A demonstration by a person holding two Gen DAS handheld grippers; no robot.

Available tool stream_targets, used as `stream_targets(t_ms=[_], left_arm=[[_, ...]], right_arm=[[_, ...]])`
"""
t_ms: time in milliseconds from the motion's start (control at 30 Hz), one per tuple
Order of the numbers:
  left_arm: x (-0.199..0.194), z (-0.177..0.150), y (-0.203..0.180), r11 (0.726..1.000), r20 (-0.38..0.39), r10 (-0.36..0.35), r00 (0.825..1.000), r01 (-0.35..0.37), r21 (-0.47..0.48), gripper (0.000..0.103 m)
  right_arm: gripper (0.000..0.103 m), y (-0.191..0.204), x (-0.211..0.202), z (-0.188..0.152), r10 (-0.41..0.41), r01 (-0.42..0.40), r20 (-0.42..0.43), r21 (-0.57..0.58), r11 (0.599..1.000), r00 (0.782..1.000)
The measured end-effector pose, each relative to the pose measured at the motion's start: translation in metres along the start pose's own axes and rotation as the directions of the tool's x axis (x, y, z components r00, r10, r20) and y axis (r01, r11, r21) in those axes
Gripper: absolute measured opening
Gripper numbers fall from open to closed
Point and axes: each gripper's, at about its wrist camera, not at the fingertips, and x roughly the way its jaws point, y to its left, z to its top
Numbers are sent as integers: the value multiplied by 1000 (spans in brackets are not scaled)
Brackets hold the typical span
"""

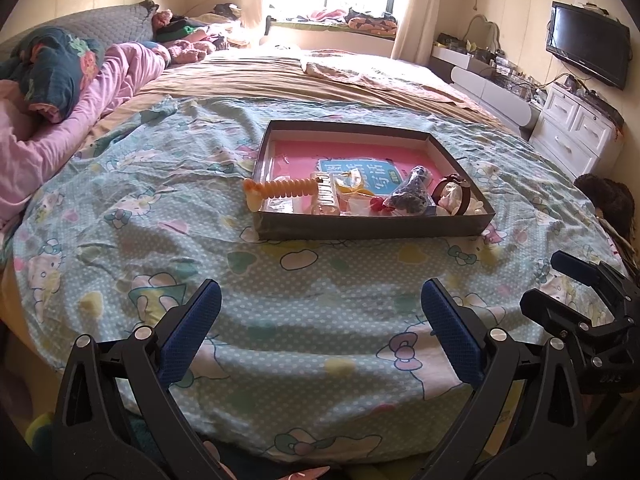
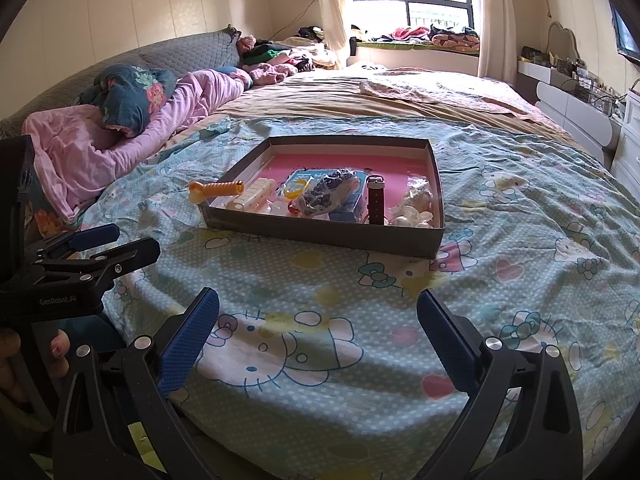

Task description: Organize jewelry

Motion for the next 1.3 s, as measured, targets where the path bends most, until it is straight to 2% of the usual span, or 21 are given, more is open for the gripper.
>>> stream_targets(t_ms=[767, 933, 1100, 1233, 1300], left_arm=[[2, -1, 2, 1000, -11, -3, 1000, 3, -2, 94], [10, -2, 2, 998, -34, 57, 998, -57, 3, 94], [19, 0, 15, 990, -62, 130, 989, -134, -52, 94], [35, 10, 44, 980, -109, 133, 985, -147, -135, 94], [47, 23, 66, 966, -122, 173, 977, -193, -174, 94]], right_arm=[[99, -1, 2, -1, -4, 4, -3, 1, 1000, 1000], [99, -9, 8, -1, -15, 15, -12, 12, 1000, 1000], [99, -26, 15, 2, -41, 41, -15, 48, 998, 999], [99, -65, 25, 9, -88, 91, -23, 131, 987, 996], [99, -95, 30, 18, -143, 142, -9, 171, 975, 990]])
